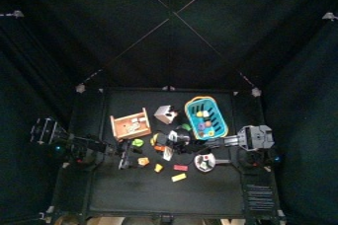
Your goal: Grab corn top
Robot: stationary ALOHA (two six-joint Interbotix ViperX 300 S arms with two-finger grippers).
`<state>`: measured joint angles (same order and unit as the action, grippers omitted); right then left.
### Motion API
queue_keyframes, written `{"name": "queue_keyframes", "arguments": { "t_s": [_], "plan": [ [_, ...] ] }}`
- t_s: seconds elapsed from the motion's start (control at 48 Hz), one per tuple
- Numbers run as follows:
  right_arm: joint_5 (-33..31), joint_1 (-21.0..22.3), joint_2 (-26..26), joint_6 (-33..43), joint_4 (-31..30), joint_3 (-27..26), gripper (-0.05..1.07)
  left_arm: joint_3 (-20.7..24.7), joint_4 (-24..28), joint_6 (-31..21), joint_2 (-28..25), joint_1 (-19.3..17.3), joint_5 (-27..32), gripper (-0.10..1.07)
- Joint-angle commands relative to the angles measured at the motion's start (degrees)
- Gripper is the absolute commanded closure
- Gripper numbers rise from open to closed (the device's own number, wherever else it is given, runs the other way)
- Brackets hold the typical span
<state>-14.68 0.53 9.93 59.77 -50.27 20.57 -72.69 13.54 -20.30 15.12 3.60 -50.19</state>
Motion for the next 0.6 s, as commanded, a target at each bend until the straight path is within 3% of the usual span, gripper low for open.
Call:
{"name": "queue_keyframes", "arguments": {
  "t_s": [0.0,0.146,0.292,0.583],
  "plan": [
    [-4.31,0.26,-5.71,-0.18,0.00,-0.79,0.07,0.62,-0.18,-0.09,0.26,0.18,-0.18,0.01],
    [-17.31,0.53,-11.51,-1.05,-0.70,-0.26,0.07,0.62,-0.88,0.00,0.26,0.18,-0.18,0.01],
    [-26.46,3.16,-15.12,-3.87,-1.93,1.67,0.07,0.53,-2.02,0.09,0.26,0.18,0.00,0.01],
    [-29.97,13.80,-17.05,-5.98,6.42,1.58,0.07,0.53,-4.57,0.09,0.26,0.18,2.99,0.01]
  ]
}}
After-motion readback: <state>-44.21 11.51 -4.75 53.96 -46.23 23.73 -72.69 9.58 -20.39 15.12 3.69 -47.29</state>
